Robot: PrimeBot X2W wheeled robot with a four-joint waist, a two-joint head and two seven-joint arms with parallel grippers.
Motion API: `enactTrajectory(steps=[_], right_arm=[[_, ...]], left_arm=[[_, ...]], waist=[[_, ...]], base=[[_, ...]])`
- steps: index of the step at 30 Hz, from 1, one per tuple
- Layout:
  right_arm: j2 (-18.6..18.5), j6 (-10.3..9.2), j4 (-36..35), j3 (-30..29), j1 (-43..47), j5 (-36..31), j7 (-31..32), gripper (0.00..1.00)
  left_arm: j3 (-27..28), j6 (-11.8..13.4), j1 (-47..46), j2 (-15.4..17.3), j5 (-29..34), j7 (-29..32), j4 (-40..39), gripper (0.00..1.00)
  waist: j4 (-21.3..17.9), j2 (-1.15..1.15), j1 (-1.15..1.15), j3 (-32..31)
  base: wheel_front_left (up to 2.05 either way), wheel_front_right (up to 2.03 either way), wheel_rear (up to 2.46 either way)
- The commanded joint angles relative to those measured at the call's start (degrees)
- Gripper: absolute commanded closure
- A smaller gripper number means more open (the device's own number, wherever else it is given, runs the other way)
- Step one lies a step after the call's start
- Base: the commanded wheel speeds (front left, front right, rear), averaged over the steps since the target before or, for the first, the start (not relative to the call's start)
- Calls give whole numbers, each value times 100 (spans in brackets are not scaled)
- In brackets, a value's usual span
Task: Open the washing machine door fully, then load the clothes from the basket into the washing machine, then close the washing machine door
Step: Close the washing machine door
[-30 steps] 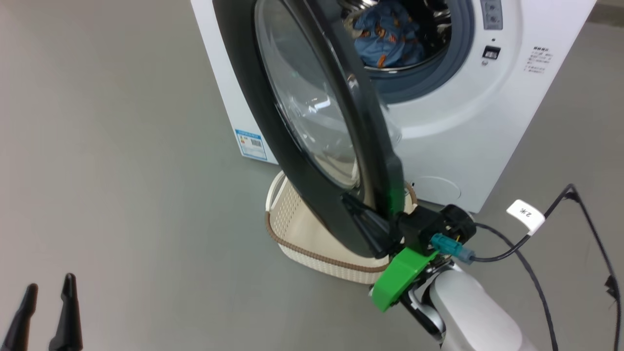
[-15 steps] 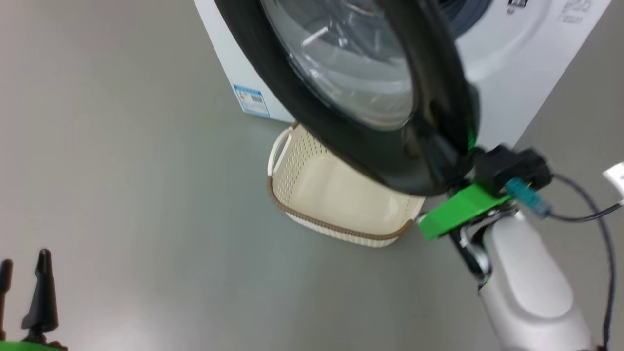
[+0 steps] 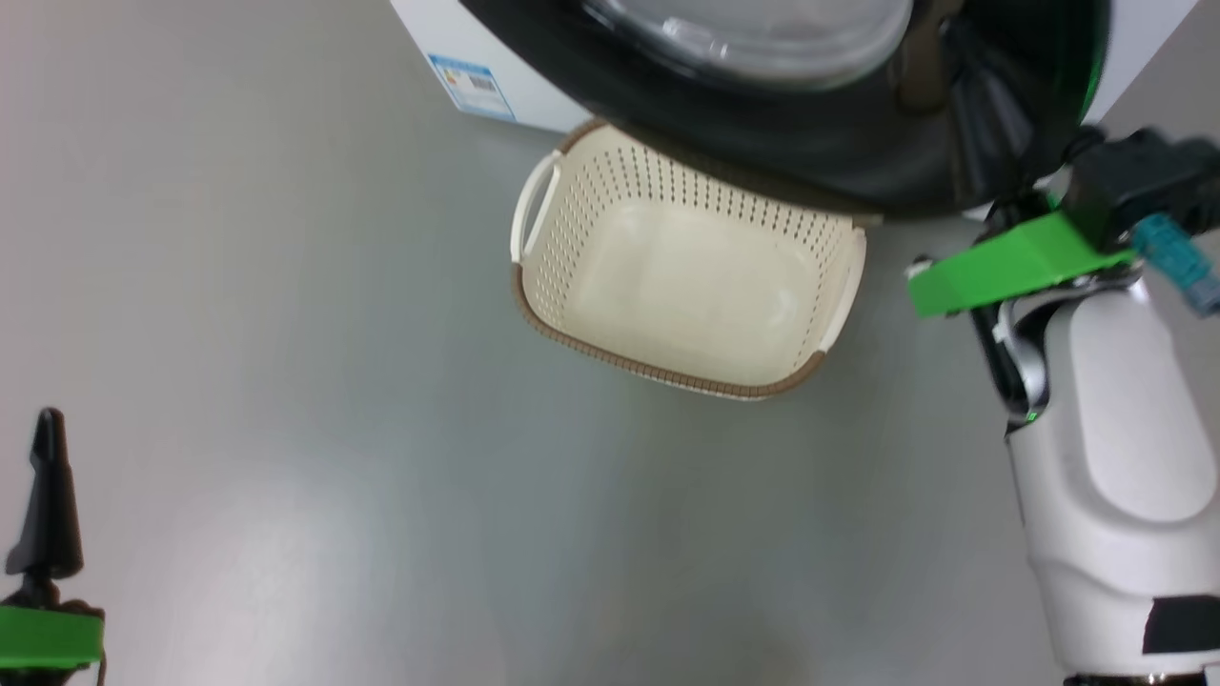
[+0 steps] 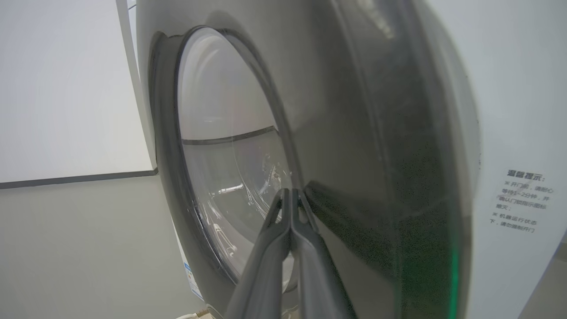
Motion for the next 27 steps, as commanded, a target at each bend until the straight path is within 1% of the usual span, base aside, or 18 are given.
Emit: enactTrajectory(steps=[1,9,16,27], right_arm=[[82,1,-183,5,-230,-84,-26,100],[82,1,-202,-132,-682,-264,51,100],[82,1,-472,-309,-854,-388,220,100],[82,1,-594,-643,-1137,-618,743,100]], left_arm=[[290,-14,-228,308,-62,-36,-135,0],[303,-14,-316,341,-143,-36,-146,0],[326,-14,-345,321,-141,-36,-144,0],[366,-14,-345,340,-144,-36,-135,0]], waist=[[-22,0,0,314],[-65,0,0,494],[-62,0,0,482],[-67,0,0,494]], base=[[0,0,0],[0,0,0],[0,0,0],[0,0,0]])
